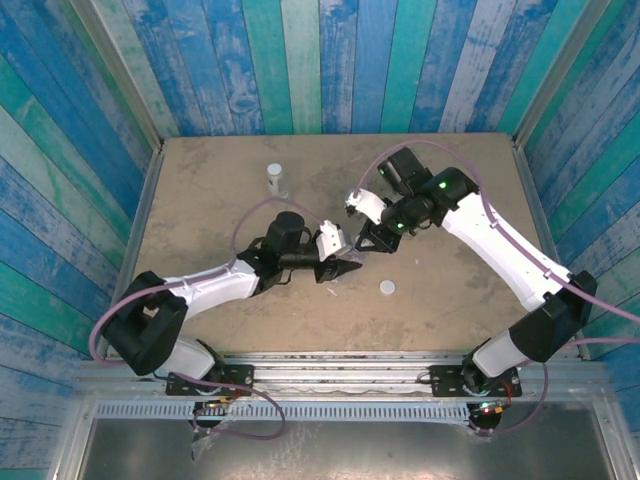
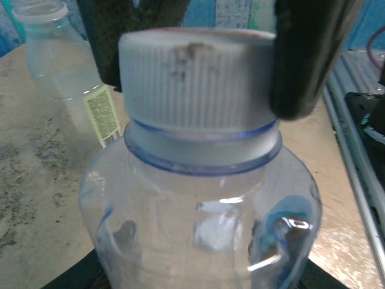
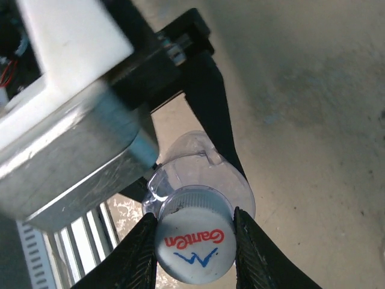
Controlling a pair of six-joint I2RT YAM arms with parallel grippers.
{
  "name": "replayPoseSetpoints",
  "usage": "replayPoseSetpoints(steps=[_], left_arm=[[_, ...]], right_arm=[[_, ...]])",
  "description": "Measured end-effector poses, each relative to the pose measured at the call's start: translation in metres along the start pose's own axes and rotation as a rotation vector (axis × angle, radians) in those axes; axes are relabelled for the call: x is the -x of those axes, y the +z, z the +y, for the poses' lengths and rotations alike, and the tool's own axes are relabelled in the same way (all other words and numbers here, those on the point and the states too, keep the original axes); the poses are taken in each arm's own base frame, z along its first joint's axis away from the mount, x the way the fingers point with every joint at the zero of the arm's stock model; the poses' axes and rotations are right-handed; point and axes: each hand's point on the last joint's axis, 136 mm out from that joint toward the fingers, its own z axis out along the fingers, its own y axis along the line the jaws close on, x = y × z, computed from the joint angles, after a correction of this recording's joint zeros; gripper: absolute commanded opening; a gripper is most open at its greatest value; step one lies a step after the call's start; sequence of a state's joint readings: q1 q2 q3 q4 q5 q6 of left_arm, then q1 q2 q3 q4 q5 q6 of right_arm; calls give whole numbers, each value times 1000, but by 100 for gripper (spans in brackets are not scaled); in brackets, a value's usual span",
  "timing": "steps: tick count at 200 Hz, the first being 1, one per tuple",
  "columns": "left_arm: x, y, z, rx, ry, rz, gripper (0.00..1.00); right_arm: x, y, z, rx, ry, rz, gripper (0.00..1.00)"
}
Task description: Screw on the bottle caps
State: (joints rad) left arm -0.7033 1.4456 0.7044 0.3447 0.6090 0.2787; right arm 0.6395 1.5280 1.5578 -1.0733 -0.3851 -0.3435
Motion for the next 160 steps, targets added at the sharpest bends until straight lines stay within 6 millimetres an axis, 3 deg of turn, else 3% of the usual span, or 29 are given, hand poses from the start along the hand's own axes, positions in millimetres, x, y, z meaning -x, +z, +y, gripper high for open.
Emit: replayPoseSetpoints(steps=[36,76,97,119,160], left_arm=[[-2,9,18,62,-3,22,47],[-3,12,23,83,-1,29,47],[2,11,26,95,12,7,47],[2,9,25,99,22,-14,47],[-21,2,5,41,4,23,48]], right_arm=[[1,4,-20,-103,363,10,7],[2,4,-27,-133,494,3,37],[2,1,-22,-97,414,3,60],[0,-10,-16,-72,250,-16,65],[-10,-36,9,-42,-150,-65,68]])
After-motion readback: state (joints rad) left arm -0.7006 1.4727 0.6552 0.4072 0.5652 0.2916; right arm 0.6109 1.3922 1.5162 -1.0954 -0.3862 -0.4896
